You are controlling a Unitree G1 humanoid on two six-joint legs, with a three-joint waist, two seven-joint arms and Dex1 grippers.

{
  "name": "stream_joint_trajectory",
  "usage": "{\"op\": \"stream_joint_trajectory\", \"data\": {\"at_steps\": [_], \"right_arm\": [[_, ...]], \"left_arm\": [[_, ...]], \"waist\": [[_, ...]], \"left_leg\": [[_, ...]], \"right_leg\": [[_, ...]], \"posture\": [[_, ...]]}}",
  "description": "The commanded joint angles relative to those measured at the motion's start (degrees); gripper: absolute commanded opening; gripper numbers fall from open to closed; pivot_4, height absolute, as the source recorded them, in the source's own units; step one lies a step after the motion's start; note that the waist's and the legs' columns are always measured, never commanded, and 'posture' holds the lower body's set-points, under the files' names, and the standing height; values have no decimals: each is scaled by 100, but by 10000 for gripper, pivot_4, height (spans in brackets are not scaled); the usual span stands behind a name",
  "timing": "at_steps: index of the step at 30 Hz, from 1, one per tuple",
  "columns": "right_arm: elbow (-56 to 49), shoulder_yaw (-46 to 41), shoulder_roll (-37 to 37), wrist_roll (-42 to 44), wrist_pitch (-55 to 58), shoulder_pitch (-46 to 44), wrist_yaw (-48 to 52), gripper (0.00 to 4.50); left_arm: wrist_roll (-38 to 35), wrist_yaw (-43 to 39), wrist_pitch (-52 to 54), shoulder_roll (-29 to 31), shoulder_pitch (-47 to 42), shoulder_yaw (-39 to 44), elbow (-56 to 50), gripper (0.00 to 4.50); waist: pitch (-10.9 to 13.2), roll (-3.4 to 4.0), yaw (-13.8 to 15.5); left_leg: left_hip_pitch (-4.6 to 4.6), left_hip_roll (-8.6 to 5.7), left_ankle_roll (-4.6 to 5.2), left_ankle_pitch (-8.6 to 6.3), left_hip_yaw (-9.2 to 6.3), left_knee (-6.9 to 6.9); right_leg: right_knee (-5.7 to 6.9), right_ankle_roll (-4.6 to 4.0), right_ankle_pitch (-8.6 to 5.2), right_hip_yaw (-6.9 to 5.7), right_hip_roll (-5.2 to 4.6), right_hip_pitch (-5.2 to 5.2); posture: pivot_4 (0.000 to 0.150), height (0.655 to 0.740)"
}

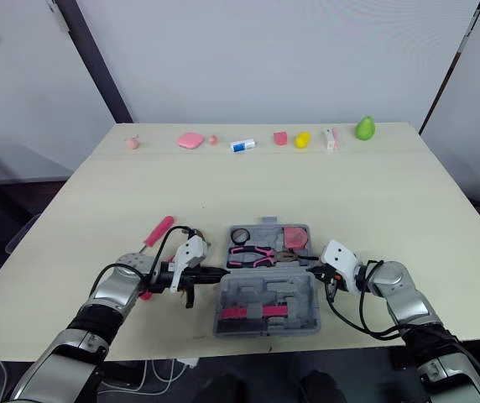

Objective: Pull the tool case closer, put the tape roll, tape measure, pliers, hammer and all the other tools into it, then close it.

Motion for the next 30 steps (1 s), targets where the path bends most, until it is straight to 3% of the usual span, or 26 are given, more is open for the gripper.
{"op": "stream_joint_trajectory", "data": {"at_steps": [1,9,17,24,29,30], "right_arm": [[-186,-41,-20,75,-77,25,9,0],[-311,-318,-194,210,-133,153,-88,0],[-856,-862,-529,611,1,591,-150,0],[-1595,-1809,-403,1376,-70,1349,-542,0],[-1943,-2304,-385,1643,-326,2102,-703,0],[-1972,-2449,-370,1714,-399,2334,-717,2510]], "left_arm": [[120,132,39,138,73,70,53,547],[-71,50,236,316,342,208,-512,547],[-622,-35,636,742,989,702,-1814,547],[-1787,343,1019,692,1994,1926,-2990,547],[-2160,435,884,720,2908,2623,-3324,547],[-2194,440,792,733,3134,2820,-3278,54]], "waist": [[0,0,0],[0,0,-10],[3,1,9],[3,2,16],[4,2,16],[4,2,16]], "left_leg": [[0,0,0,0,0,0],[-1,1,0,0,0,-2],[-11,2,0,0,-1,-4],[-17,4,0,0,1,-4],[-14,5,0,-1,4,-8],[-13,4,0,-1,4,-8]], "right_leg": [[0,0,0,0,0,0],[-2,0,0,1,0,-1],[-5,0,-1,-1,-2,-10],[-8,0,-1,-1,-10,-13],[-9,0,-2,0,-11,-13],[-8,-1,-2,0,-11,-13]], "posture": [[1500,7400],[1500,7400],[1500,7400],[1500,7400],[1500,7400],[1500,7400]]}}
